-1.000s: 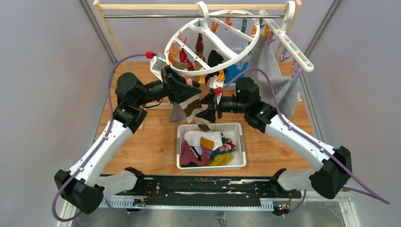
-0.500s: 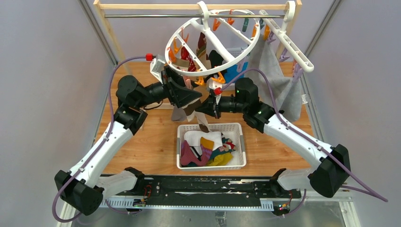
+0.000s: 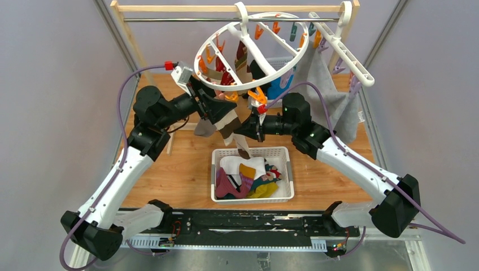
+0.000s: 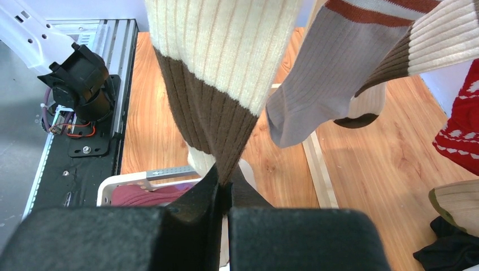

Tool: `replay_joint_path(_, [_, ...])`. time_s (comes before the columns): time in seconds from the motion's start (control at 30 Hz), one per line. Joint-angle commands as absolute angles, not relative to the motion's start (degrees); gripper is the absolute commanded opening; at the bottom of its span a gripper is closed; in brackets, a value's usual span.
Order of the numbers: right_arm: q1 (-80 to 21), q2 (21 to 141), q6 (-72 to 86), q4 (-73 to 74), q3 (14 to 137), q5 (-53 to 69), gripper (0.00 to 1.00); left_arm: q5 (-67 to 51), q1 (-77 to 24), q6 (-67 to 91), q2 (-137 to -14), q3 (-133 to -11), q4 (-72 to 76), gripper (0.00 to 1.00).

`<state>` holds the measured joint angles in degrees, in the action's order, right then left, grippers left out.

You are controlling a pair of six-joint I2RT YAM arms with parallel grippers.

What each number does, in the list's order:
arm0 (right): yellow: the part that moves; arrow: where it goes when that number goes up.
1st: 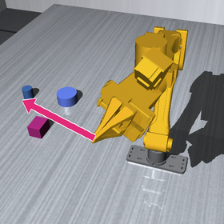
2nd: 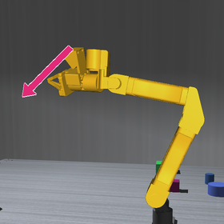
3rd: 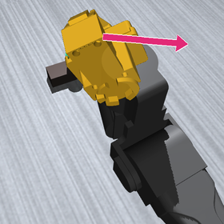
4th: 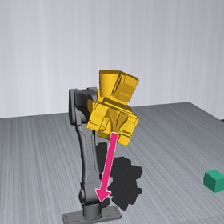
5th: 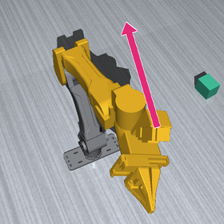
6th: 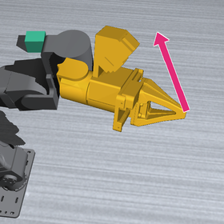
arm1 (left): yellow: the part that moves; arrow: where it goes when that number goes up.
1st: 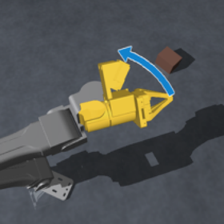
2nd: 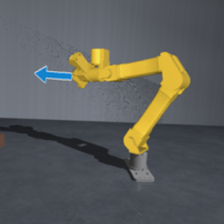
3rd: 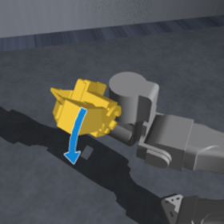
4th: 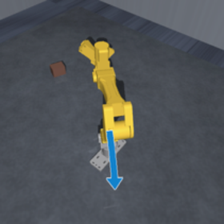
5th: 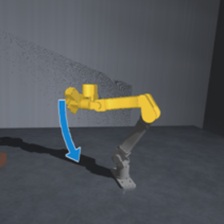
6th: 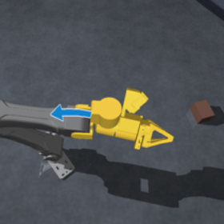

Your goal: Remove the socks clipped to the hanger

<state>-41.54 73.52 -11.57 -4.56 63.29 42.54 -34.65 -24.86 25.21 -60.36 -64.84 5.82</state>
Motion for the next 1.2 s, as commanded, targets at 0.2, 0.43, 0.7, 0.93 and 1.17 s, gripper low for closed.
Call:
replay_joint_path(0.2, [-42.12,73.85,-11.84,-4.32,63.65,43.95,0.00,-33.75,-24.60,11.62,-56.55,-68.61,-4.49,0.88])
replay_joint_path(0.43, [-42.18,73.89,-12.30,-4.31,63.46,43.76,0.00,-33.41,-24.60,14.60,-57.50,-70.03,-2.28,0.79])
replay_joint_path(0.7, [-42.19,73.74,-12.72,-3.74,63.72,43.69,0.00,-34.28,-24.60,25.56,-60.04,-67.75,7.66,0.70])
replay_joint_path(0.93, [-42.19,74.06,-12.82,-3.55,63.68,43.92,0.00,-34.38,-24.60,31.53,-60.39,-65.84,13.16,0.61])
replay_joint_path(1.17, [-42.17,73.88,-13.27,-3.44,63.37,43.84,0.00,-32.51,-24.02,32.87,-59.85,-64.69,13.62,0.74])
